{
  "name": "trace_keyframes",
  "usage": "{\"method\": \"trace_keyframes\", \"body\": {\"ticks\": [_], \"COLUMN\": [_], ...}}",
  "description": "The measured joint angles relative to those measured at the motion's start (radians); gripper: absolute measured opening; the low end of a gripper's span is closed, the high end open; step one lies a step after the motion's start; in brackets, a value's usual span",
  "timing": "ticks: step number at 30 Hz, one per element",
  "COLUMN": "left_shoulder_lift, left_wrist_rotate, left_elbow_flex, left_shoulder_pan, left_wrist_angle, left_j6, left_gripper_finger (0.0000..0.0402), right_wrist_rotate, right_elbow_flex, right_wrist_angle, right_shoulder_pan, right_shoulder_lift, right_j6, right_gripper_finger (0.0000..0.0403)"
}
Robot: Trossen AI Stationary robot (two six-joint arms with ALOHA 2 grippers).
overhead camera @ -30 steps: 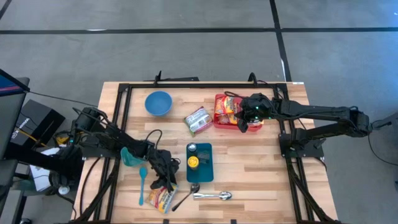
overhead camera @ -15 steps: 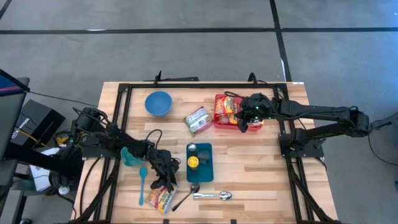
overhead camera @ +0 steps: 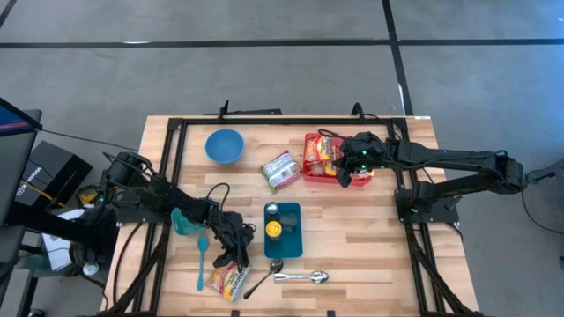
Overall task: Pick & Place Food Item
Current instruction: Put the light blue noodle pack into the red bin
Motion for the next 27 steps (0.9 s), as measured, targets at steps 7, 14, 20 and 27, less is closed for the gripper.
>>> {"method": "trace_keyframes", "body": {"ticks": [7, 14, 20, 27], "left_shoulder_lift": [0.0, 0.0, -0.05, -0.2], "left_wrist_rotate": [0.0, 0.002, 0.003, -0.005], "left_elbow_flex": [0.0, 0.0, -0.002, -0.001], "left_shoulder_pan": [0.0, 0.003, 0.003, 0.003], "left_wrist_angle": [0.0, 0.0, -0.004, -0.004], "left_j6": [0.0, 0.0, 0.035, 0.151], "left_gripper_finger": [0.0002, 0.0001, 0.0, 0.0], "right_wrist_rotate": [0.0, 0.0, 0.0, 0.0], "right_elbow_flex": [0.0, 0.0, 0.0, 0.0], "right_wrist_angle": [0.0, 0.0, 0.0, 0.0], "right_shoulder_pan": [0.0, 0.0, 0.0, 0.0], "right_shoulder_lift": [0.0, 0.0, 0.0, 0.0], "right_j6": [-0.001, -0.001, -0.004, -0.004], "right_gripper_finger": [0.0001, 0.0001, 0.0001, 0.0001]}}
